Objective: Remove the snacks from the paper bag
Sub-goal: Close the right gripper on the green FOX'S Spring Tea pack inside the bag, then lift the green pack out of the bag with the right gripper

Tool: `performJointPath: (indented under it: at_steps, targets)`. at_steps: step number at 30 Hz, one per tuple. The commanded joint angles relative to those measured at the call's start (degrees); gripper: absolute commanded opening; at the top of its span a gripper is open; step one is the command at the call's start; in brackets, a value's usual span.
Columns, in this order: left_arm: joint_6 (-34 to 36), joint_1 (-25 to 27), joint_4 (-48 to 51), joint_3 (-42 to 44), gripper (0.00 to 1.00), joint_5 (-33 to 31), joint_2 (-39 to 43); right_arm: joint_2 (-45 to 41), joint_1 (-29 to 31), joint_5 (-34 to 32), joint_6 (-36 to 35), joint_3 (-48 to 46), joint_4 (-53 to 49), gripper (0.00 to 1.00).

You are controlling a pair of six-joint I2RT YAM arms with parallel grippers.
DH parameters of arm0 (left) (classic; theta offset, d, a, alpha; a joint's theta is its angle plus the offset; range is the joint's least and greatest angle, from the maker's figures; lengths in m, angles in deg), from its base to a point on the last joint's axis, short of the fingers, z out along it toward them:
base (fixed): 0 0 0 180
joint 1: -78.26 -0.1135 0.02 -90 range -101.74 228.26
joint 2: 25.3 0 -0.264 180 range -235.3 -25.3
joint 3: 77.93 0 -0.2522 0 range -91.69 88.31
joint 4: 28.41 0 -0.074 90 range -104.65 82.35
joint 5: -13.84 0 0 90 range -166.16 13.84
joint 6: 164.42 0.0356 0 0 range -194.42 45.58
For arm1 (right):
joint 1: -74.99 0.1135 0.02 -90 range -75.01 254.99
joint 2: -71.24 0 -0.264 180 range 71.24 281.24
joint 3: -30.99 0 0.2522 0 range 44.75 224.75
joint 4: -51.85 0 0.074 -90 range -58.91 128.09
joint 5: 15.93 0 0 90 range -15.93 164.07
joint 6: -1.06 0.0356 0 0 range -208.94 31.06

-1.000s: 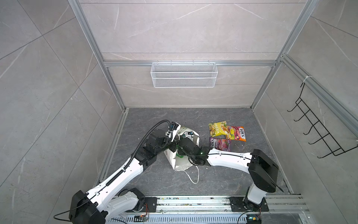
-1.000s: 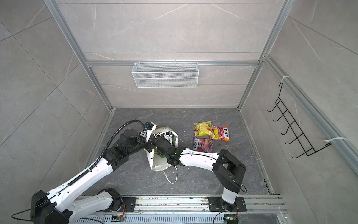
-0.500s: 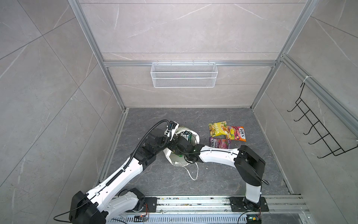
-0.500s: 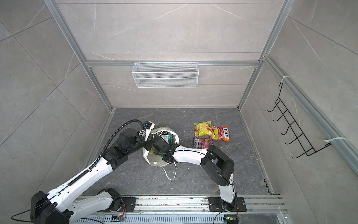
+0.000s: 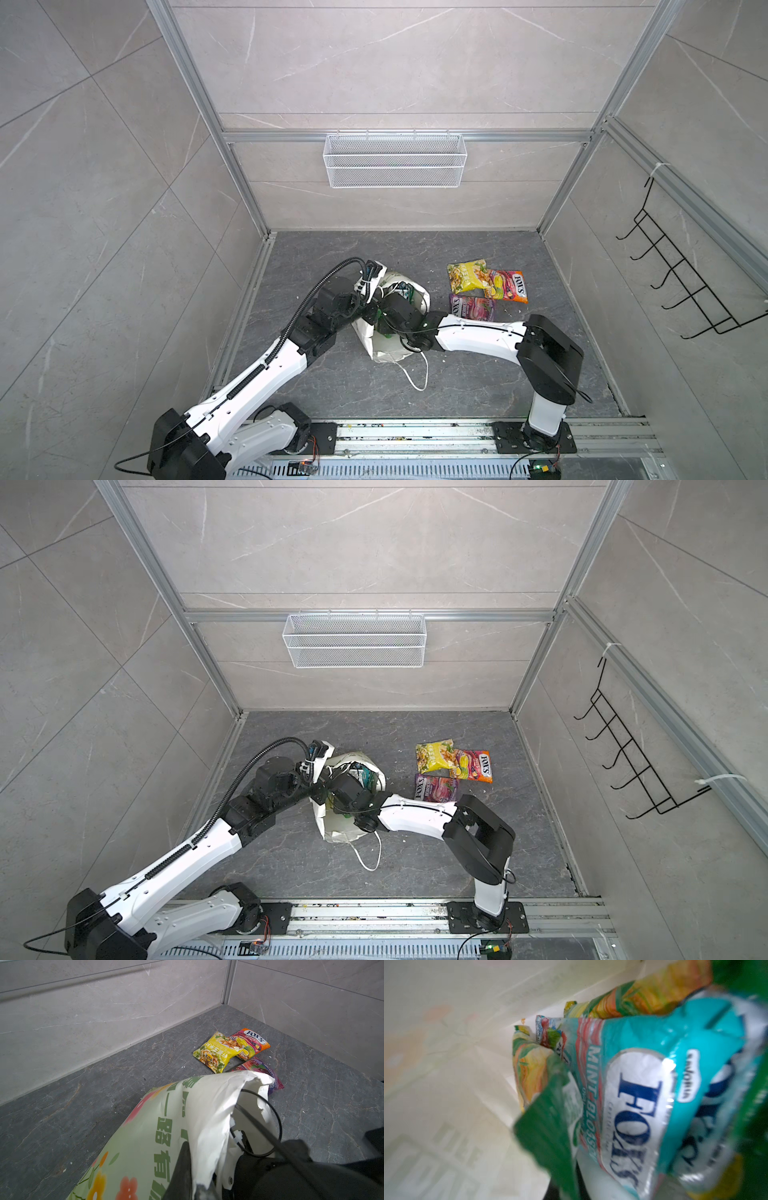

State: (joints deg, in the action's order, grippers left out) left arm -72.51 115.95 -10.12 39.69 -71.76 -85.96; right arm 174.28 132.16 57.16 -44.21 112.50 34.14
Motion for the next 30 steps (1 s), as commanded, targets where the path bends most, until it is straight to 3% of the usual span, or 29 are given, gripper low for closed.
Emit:
performJointPath:
  at_steps: [1, 5, 6, 7, 9, 19, 30]
  targets:
    - [0.2, 0.3, -3.3, 0.6, 0.0, 0.2, 1.0, -6.1, 0.2, -0.7, -2.3, -1.6, 1.8, 0.0]
    - [0.2, 0.3, -4.0, 1.1, 0.0, -0.7, 1.1, -5.8, -0.9, -3.2, -0.9, -1.9, -2.4, 0.21]
    - [0.2, 0.3, -4.0, 1.0, 0.0, -0.6, 1.1, -5.3, -1.3, -2.4, -0.5, -2.0, -2.5, 0.21]
    - [0.3, 0.3, -4.0, 1.0, 0.0, -0.5, 1.1, -4.9, -1.7, -1.9, -0.1, -2.2, -2.1, 0.2]
    - [0.5, 0.3, -4.0, 1.0, 0.0, -0.5, 1.0, -3.9, -2.4, -0.4, 0.4, -2.9, -0.2, 0.0]
    - [0.4, 0.3, -3.5, 0.5, 0.0, -0.8, 0.5, -6.1, -2.6, 4.4, -3.4, -3.2, 2.8, 0.0]
    - [0.4, 0.3, -3.6, 0.4, 0.0, -2.9, 0.8, -20.7, -2.1, 8.6, -9.7, -9.8, 4.3, 0.0]
